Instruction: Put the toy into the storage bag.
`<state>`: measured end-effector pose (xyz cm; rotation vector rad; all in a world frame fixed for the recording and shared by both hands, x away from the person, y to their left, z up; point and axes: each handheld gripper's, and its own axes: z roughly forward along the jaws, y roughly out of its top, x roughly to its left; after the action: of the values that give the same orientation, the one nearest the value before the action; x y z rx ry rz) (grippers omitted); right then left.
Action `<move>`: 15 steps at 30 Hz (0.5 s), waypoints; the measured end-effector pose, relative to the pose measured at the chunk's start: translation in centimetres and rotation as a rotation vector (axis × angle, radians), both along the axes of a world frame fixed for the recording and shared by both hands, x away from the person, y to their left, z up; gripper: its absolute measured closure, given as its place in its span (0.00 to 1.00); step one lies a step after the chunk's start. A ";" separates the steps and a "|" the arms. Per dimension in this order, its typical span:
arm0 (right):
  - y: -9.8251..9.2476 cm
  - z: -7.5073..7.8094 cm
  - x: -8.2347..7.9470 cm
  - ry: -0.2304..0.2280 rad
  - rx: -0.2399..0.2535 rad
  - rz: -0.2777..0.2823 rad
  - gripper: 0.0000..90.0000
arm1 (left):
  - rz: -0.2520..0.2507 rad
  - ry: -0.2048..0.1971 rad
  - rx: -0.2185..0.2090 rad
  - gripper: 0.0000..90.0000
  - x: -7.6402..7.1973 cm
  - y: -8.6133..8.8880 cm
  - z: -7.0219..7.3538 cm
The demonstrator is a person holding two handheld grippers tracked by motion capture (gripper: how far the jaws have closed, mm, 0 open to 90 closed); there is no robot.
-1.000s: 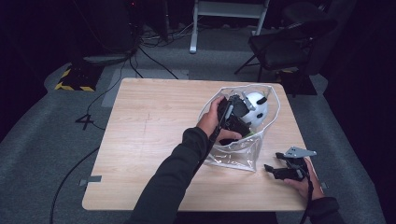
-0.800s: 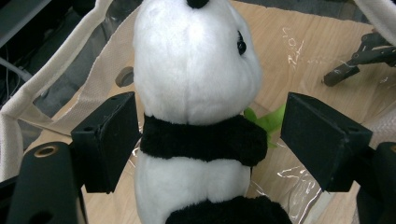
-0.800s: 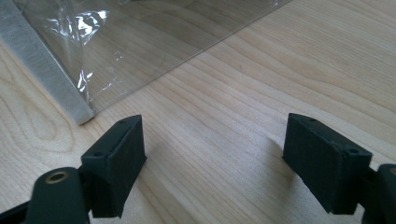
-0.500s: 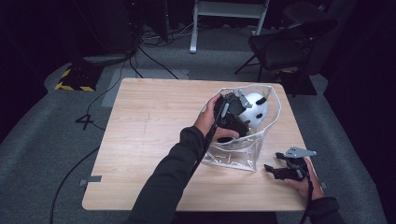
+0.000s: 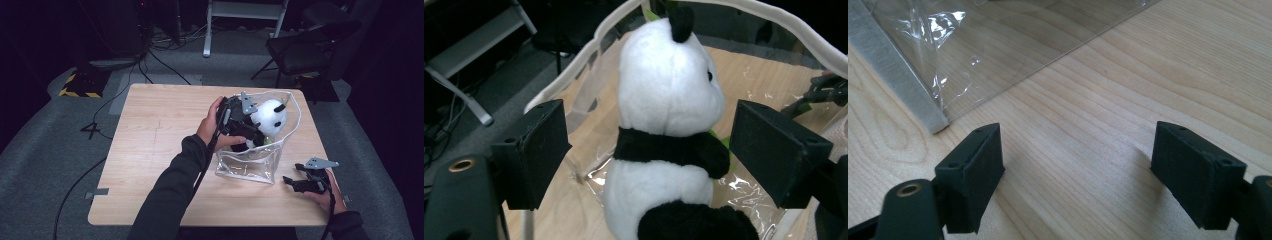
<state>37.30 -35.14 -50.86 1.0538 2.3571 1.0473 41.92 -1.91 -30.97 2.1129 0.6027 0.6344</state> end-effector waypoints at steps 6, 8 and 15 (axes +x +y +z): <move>0.0 0.0 0.0 0.000 0.000 0.000 0.23 | 0.028 -0.008 -0.040 0.18 -0.1 1.7 0.4; 0.0 0.0 0.0 0.000 0.000 0.000 0.23 | 0.049 -0.017 -0.062 0.18 -0.2 2.4 0.6; 0.0 0.0 0.0 0.000 0.000 0.000 0.23 | 0.083 -0.021 -0.087 0.18 -0.3 3.7 0.9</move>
<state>37.30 -35.14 -50.86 1.0539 2.3570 1.0471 41.63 1.82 -30.07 2.0065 0.6968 0.6640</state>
